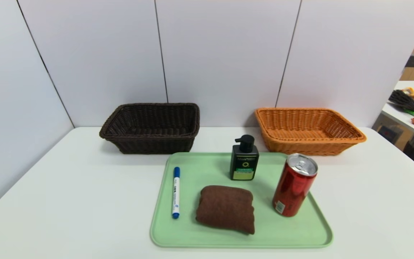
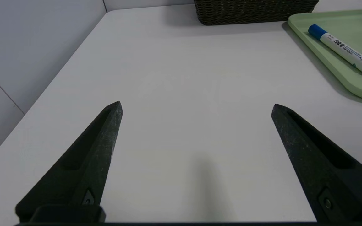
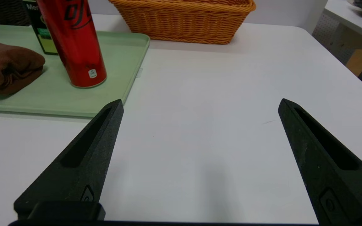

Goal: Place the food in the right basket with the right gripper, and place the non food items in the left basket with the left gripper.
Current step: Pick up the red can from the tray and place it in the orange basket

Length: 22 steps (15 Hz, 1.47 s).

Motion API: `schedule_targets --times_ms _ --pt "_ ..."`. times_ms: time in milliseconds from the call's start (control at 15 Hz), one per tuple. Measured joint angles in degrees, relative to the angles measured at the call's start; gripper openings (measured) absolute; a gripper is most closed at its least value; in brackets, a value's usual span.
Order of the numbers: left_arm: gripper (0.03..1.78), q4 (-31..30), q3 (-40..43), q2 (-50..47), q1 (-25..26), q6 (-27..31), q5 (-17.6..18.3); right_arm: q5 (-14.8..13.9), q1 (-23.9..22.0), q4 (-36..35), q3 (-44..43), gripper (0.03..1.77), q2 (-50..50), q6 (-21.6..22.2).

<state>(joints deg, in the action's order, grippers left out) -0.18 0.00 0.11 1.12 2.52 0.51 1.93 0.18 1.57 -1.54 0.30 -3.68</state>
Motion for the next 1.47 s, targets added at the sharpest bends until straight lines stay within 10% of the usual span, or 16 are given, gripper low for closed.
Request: schedule_targets --times_ms 667,1067,1467 --pt "1.69 5.69 -21.33 10.8 0.0 0.39 3.62 17.47 -2.68 8.31 -28.89 1.7 17.16 0.85" --pt "1.69 -4.74 -35.5 36.29 0.09 1.28 3.82 22.03 -2.68 -6.25 -33.18 1.7 36.84 0.24" --pt "1.69 -11.3 -33.76 53.42 -5.78 1.66 3.58 20.92 7.69 -10.69 -30.51 1.7 51.2 2.63"
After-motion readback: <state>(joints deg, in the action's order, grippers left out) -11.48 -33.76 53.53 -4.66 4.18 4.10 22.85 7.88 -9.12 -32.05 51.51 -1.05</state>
